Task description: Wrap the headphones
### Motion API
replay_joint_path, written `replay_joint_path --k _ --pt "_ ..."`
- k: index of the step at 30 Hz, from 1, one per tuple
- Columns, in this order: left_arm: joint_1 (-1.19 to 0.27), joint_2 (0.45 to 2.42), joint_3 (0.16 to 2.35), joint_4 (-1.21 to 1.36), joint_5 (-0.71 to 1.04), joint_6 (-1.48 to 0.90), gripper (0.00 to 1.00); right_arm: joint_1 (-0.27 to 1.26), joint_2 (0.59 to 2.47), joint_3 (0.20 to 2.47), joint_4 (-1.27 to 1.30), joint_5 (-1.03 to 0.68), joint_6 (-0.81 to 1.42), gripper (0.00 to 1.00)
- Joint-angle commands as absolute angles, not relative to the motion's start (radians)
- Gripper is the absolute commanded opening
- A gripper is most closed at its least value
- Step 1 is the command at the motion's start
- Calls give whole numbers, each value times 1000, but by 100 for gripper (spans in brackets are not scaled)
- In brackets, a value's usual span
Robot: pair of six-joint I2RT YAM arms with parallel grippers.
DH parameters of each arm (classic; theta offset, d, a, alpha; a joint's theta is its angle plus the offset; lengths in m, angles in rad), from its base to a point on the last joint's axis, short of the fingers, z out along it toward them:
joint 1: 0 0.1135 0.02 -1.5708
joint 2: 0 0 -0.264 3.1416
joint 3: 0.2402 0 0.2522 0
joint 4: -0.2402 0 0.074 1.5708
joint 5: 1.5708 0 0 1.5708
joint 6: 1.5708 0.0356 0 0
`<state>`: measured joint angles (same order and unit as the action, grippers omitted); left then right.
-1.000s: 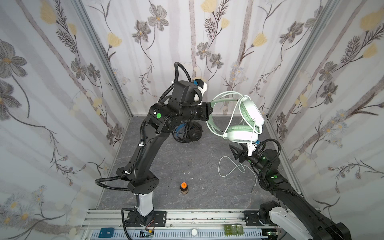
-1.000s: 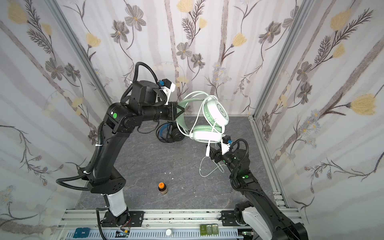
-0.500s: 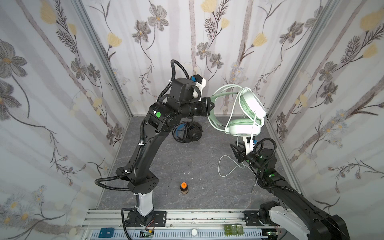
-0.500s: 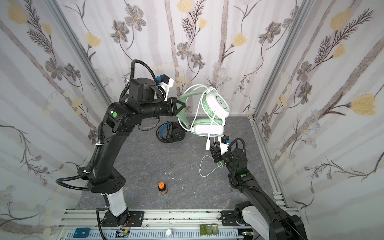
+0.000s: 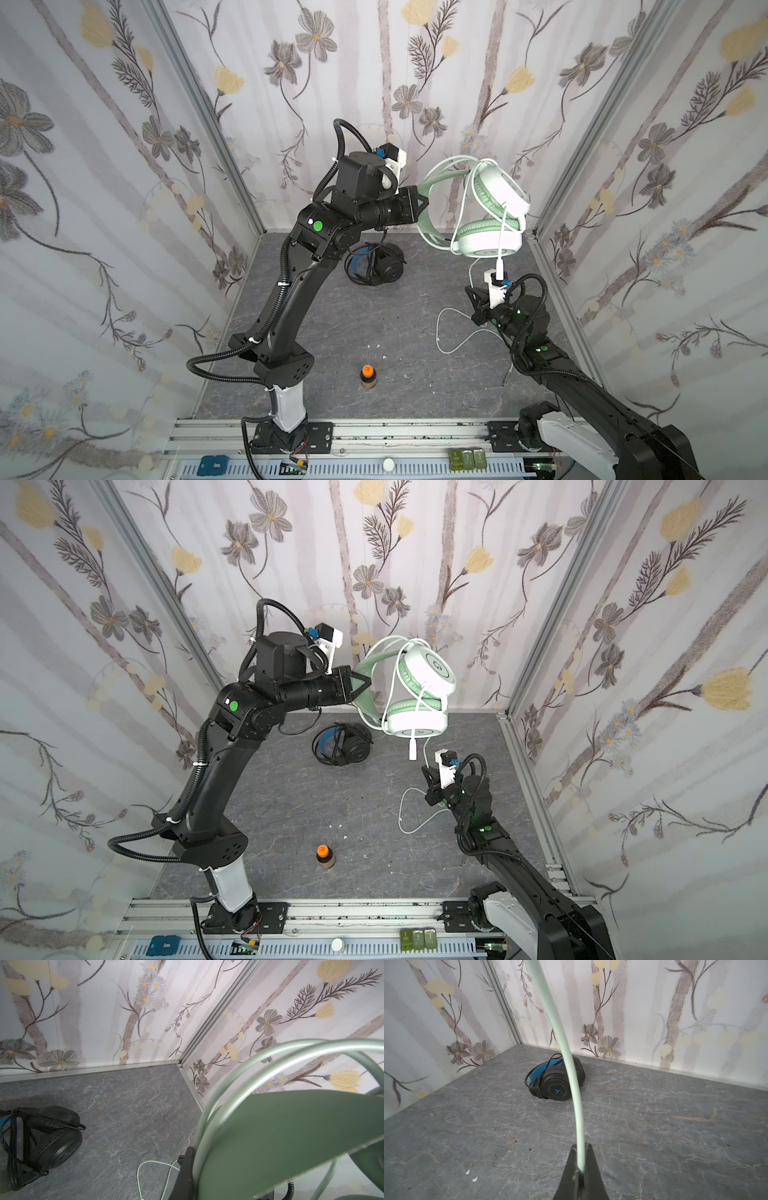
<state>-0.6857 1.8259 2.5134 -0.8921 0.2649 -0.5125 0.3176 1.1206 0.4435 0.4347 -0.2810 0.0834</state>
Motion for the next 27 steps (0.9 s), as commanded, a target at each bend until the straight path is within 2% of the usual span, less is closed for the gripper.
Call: replay_joint_path --k 1,6,12,20,27 --pt "-684 1779 2425 -705 222 -590 0 330 1117 468 388 -226 35 0" --pt "-680 1719 2257 -509 77 -688 0 389 1076 513 277 -157 -28 0" --pt "-677 1746 2233 -432 -90 -764 0 509 1048 571 128 -105 -103 0" --pt "-664 1786 2238 -458 -307 -811 0 638 1052 643 -38 -52 -139 0" --pt "-666 1823 2219 -522 -479 -705 0 822 1037 757 -172 65 -196 0"
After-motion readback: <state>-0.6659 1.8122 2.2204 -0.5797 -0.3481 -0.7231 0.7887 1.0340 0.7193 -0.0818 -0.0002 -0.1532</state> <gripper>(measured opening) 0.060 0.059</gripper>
